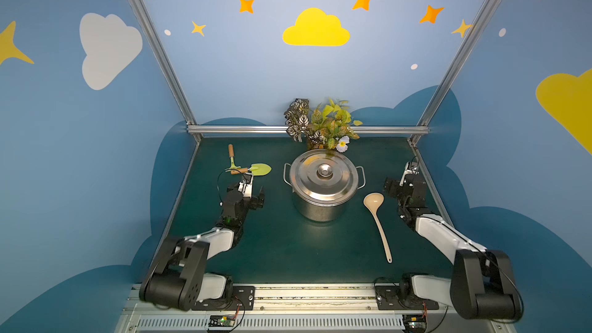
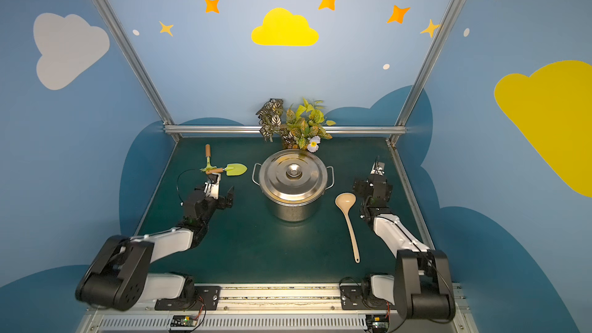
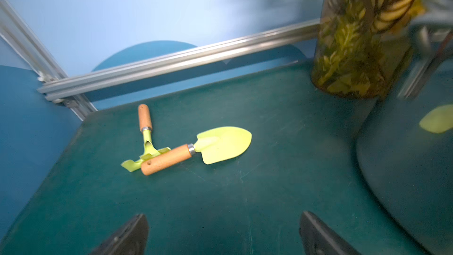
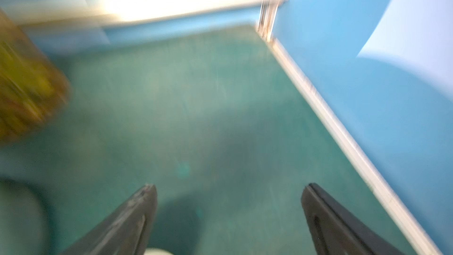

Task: Stir the soup with a spoon
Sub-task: Pick up the lid from the pan.

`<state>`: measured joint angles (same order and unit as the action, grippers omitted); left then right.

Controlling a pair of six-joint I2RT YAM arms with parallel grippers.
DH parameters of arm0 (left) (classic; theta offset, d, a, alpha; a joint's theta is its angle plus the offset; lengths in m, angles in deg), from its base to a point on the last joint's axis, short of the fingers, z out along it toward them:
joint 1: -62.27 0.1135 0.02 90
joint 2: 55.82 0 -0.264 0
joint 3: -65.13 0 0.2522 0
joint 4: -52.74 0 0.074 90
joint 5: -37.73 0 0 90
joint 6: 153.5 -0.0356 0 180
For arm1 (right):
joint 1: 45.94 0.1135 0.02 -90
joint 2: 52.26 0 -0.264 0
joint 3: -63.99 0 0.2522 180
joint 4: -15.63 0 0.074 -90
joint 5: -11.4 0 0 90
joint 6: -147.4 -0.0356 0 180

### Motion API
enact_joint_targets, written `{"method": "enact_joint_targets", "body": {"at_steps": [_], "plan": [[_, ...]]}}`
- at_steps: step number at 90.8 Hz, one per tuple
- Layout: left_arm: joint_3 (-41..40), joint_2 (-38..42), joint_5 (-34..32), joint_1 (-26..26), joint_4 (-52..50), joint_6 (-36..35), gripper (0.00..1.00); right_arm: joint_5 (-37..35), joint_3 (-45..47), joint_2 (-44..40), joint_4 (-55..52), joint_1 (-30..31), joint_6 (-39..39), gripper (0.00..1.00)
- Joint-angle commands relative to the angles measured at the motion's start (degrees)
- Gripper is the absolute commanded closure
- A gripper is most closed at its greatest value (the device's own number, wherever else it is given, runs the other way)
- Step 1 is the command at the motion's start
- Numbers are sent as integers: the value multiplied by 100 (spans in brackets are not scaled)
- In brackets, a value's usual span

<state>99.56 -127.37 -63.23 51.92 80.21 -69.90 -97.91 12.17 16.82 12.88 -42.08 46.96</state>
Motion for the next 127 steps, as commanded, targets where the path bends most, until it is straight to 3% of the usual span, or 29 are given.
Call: {"method": "enact_joint_targets", "body": {"at_steps": [1,5,13,22,28,38,56,66,81,99,127], "plan": [[727,1108,-729,-2,-2065,537,0,-248,-744,-621,-1987,-6,-932,2],[1106,1516,-1032,18,-2983,1171,0,-226,-975,-778,-2402,-28,-1373,2],[1940,2183,-1146,184,-5266,3513,0,-77,-1284,-1094,-3254,-200,-2412,2],[2131,2730,-537,482,-5902,4670,0,1259,-1370,-1462,-3482,-562,-2663,2],[2264,2782,121,511,-5775,4522,0,1536,-1419,-1674,-3700,-626,-2575,2],[3130,2267,547,181,-6825,4424,0,1723,-1580,-1900,-4123,-618,-2305,2],[4297,1586,-52,-1508,-7895,3892,0,1994,-1913,-1796,-4850,-493,-2128,2],[4977,927,421,-2032,-8180,3622,0,2002,-1935,-1713,-4957,-377,-2103,2],[6192,-330,94,-2894,-8842,3370,0,1915,-1883,-1623,-4999,-233,-2129,2],[7823,-1957,279,-3294,-9638,3046,0,1828,-1772,-1500,-5101,-83,-2118,2],[10226,-4012,-64,-3632,-10857,2770,0,1782,-1593,-1411,-5145,-10,-2095,2]]}}
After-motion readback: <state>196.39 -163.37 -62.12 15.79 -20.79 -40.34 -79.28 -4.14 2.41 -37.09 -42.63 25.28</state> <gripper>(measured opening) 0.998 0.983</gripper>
